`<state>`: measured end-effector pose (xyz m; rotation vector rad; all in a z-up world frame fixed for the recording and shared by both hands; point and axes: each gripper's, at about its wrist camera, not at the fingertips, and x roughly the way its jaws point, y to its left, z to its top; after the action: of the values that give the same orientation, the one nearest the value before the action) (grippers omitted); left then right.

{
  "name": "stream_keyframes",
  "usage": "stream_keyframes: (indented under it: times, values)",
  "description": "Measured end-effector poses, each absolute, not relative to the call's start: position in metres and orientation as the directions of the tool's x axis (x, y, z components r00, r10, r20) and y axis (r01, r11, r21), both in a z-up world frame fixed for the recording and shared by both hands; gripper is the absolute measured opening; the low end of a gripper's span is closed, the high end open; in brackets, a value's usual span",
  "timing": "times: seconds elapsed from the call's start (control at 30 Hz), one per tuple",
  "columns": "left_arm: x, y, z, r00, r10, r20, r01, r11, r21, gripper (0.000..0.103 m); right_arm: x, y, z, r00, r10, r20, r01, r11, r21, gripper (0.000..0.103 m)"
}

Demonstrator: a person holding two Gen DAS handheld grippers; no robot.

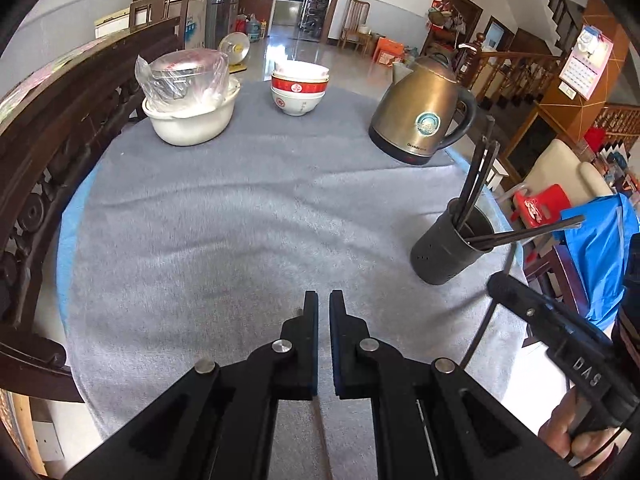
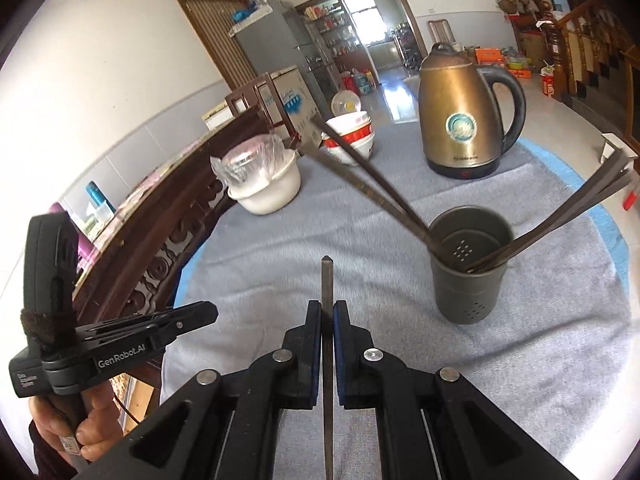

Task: Organize utensils
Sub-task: 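Lift the held chopsticks with both tools and carry them toward the grey cup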

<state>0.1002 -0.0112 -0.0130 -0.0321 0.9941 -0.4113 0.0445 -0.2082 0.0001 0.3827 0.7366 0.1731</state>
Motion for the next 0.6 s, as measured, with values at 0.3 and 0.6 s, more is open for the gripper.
stream_keyframes:
  times: [0.3, 0.6]
  values:
    - [0.127, -0.003, -0.055, 0.351, -0.333, -0.875, 0.285, 0.928, -0.239, 0.007, 0.036, -0.228, -0.005, 0.745, 0.269, -0.610, 0.025, 0.903, 0.429, 0.006]
    - [0.150, -0.029, -0.115, 0.214, -0.259, -0.942, 0.276, 0.941, -0.196, 0.024, 0.030, -0.234, -0.004, 0.756, 0.277, -0.594, 0.027, 0.892, 0.451, 0.006]
